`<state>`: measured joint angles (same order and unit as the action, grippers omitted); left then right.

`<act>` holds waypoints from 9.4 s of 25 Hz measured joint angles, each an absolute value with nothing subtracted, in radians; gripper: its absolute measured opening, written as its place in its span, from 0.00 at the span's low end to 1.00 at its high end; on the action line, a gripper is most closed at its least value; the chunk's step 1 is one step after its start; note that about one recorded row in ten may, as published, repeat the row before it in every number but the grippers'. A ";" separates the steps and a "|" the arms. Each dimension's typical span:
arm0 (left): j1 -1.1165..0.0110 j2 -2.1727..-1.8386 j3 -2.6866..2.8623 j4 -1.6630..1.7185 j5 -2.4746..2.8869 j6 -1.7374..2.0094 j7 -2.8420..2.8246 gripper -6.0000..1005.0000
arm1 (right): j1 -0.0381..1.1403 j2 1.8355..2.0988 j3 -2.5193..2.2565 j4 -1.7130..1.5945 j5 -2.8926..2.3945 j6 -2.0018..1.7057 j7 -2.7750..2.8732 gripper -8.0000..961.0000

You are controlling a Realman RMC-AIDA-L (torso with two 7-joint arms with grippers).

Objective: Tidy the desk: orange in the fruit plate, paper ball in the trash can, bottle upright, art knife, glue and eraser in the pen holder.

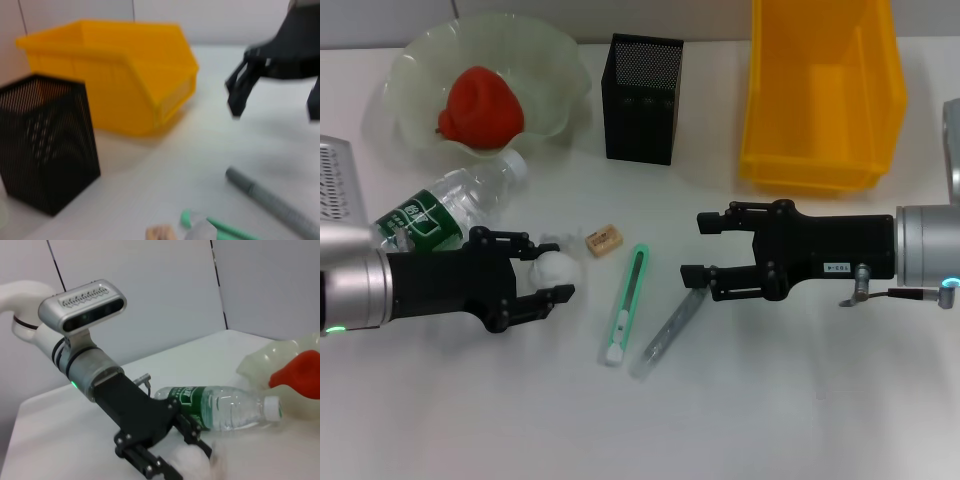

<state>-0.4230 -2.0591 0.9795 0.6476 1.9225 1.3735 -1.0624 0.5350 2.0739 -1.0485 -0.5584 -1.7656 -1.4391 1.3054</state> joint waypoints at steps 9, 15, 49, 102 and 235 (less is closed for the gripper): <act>-0.428 -2.065 0.846 0.617 1.829 1.546 -1.053 0.49 | 0.527 2.066 -0.939 -0.528 -1.766 -1.595 1.306 0.82; -0.437 -2.065 0.846 0.552 1.733 1.569 -1.070 0.49 | 0.501 2.074 -0.937 -0.521 -1.767 -1.598 1.235 0.82; -0.535 -2.063 0.873 0.455 1.713 1.597 -1.392 0.51 | 0.474 2.089 -0.910 -0.216 -1.515 -1.560 -0.095 0.82; -0.565 -2.069 0.914 0.389 1.713 1.587 -1.402 0.56 | 0.568 2.092 -0.963 -0.136 -1.507 -1.561 -0.187 0.80; -0.463 -2.056 0.887 0.498 1.706 1.566 -1.114 0.79 | 0.386 2.061 -0.737 -0.299 -1.440 -1.630 0.820 0.78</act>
